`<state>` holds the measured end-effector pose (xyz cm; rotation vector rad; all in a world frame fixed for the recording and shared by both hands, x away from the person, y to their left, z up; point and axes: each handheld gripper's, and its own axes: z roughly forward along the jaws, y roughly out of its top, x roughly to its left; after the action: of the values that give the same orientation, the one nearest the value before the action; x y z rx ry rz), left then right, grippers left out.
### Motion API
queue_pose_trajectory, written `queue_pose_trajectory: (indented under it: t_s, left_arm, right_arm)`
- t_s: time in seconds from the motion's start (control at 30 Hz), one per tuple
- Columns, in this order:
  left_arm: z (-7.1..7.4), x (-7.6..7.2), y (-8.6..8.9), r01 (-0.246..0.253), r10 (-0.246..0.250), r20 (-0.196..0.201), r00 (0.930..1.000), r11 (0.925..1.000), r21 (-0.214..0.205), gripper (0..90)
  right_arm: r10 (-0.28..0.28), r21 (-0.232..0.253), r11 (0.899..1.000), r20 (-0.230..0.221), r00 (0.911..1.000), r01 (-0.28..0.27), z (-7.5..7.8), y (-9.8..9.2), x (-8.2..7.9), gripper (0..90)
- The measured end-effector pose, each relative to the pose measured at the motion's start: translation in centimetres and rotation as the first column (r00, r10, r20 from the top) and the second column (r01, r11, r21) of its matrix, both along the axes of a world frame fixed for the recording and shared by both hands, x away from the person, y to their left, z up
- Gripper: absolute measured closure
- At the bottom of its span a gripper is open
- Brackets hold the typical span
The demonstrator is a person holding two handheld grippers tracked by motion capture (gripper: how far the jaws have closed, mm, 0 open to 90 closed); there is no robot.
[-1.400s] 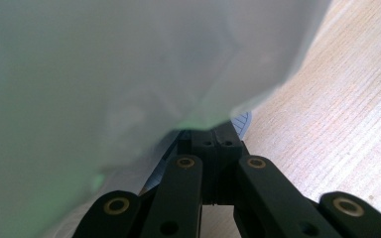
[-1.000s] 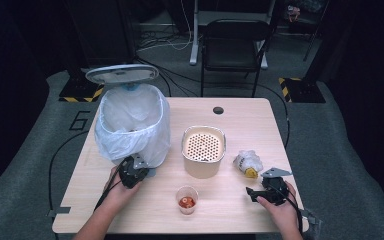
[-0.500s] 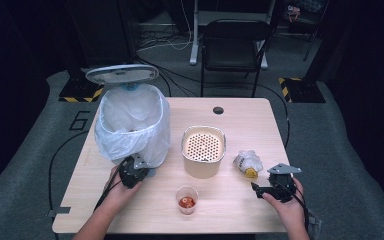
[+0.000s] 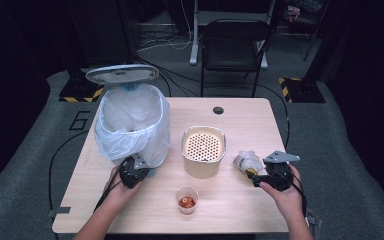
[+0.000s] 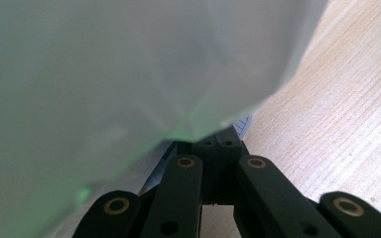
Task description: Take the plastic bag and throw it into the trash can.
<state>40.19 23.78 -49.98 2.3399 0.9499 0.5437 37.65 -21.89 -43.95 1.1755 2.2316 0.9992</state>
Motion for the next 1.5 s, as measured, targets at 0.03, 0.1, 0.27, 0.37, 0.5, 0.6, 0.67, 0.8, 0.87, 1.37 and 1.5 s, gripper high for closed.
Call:
queue_pose_trajectory:
  t_s: [0.03, 0.1, 0.27, 0.37, 0.5, 0.6, 0.67, 0.8, 0.87, 1.37, 1.5]
  left_arm:
    - [0.0, 0.0, 0.0, -0.002, 0.002, -0.007, 1.0000, 1.0000, -0.006, 90.0]
    - [0.0, 0.1, 0.1, 0.006, -0.006, -0.005, 1.0000, 1.0000, -0.002, 90.0]
    - [0.0, 0.0, 0.0, 0.004, -0.004, -0.002, 1.0000, 1.0000, 0.001, 90.0]
    - [0.0, 0.0, 0.1, 0.004, -0.004, 0.000, 1.0000, 1.0000, -0.003, 90.0]
    - [0.0, 0.0, 0.0, 0.001, -0.001, -0.002, 1.0000, 1.0000, 0.000, 90.0]
    - [0.0, 0.0, 0.0, -0.003, 0.003, 0.001, 1.0000, 1.0000, -0.006, 90.0]
    - [0.0, 0.0, 0.0, -0.005, 0.005, 0.002, 1.0000, 1.0000, -0.006, 90.0]
    - [0.0, 0.0, 0.0, -0.001, 0.001, 0.002, 1.0000, 1.0000, -0.005, 90.0]
    - [0.0, 0.0, 0.1, -0.001, 0.001, 0.002, 1.0000, 1.0000, -0.005, 90.0]
    - [-0.1, -0.1, 0.0, -0.007, 0.007, 0.006, 1.0000, 1.0000, -0.006, 90.0]
    - [0.0, -0.1, 0.0, -0.007, 0.007, 0.004, 1.0000, 1.0000, -0.004, 90.0]
  right_arm:
    - [0.010, 0.000, 1.000, -0.002, 0.9999, -0.010, 0.0, 0.3, 0.2, 21.1]
    - [0.028, -0.012, 1.000, -0.002, 0.9996, -0.028, 0.1, 0.8, 0.6, 21.1]
    - [0.046, -0.037, 0.998, 0.000, 0.9989, -0.046, -0.2, 1.9, 1.9, 21.1]
    - [0.045, -0.050, 0.998, -0.002, 0.9990, -0.045, -0.5, 2.3, 2.6, 20.4]
    - [0.019, -0.054, 0.998, -0.019, 0.9996, -0.020, -1.4, 2.5, 3.7, 19.2]
    - [0.006, -0.067, 0.998, -0.037, 0.9993, -0.009, -2.4, 2.3, 4.9, 18.4]
    - [-0.009, -0.074, 0.997, -0.055, 0.9984, 0.004, -3.1, 2.1, 5.5, 18.4]
    - [-0.017, -0.084, 0.996, -0.083, 0.9964, 0.010, -4.3, 1.7, 6.4, 18.4]
    - [-0.011, -0.100, 0.995, -0.092, 0.9957, 0.001, -4.6, 1.7, 6.6, 18.4]
    - [-0.028, -0.053, 0.998, -0.150, 0.9883, 0.021, -6.2, 1.3, 6.9, 39.7]
    - [-0.041, -0.064, 0.997, -0.159, 0.9863, 0.032, -6.4, 1.4, 6.9, 42.4]
